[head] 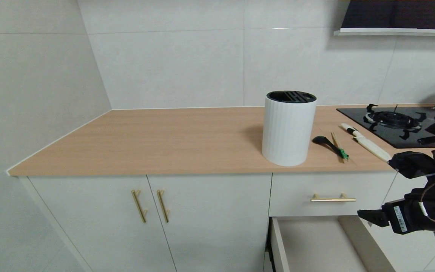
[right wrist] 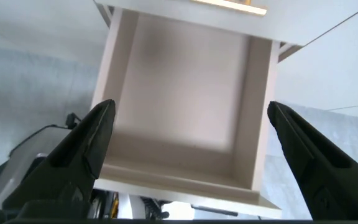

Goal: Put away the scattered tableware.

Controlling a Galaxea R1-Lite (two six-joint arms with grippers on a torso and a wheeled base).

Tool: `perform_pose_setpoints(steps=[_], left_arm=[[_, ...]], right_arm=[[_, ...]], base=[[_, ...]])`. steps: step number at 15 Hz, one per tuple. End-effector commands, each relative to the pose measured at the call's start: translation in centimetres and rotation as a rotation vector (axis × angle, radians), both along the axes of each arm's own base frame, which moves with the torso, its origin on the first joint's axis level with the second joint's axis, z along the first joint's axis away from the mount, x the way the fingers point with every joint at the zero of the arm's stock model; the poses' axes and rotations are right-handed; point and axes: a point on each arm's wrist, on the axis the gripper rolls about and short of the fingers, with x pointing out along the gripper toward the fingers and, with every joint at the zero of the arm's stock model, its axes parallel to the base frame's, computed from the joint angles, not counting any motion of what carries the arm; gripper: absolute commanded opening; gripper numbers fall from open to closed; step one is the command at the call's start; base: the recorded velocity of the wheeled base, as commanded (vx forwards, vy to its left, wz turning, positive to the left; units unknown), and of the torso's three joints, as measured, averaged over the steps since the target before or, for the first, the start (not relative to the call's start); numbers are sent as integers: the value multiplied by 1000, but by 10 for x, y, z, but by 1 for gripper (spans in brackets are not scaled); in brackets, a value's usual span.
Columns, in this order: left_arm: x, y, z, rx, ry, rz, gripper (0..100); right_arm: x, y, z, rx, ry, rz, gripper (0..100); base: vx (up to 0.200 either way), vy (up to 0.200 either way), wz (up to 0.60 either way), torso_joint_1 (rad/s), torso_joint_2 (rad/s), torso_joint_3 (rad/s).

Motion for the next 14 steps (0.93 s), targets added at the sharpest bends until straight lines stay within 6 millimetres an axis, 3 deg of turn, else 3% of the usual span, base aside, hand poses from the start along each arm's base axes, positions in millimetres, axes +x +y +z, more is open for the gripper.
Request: perform_pose_setpoints(steps=[1, 3, 7, 10, 11, 14], left_arm=[[0, 0, 0, 0, 0, 1, 100], [0, 0, 0, 0, 0, 0, 100], [0, 0, 0, 0, 0, 0, 100], [0, 0, 0, 0, 0, 0, 100], [0, 0, 0, 0, 0, 1, 100], [0, 0, 0, 0, 0, 0, 100]], right_arm=[[2, 1, -1, 2, -6, 2, 100], [10, 2, 3, 8, -44, 1, 100], [77, 12, 42, 73, -133, -65, 100], [113, 19, 52, 109, -110, -179, 100], [131, 21, 46, 83, -104, -257, 100], [155, 22, 21, 56, -64, -318, 100]], base=[[0, 0, 0, 110, -237, -144], [0, 0, 0, 51, -110, -58], [0, 0, 0, 0, 0, 0], [0, 0, 0, 0, 0, 0], [0, 0, 0, 0, 0, 0], [0, 0, 0, 0, 0, 0]])
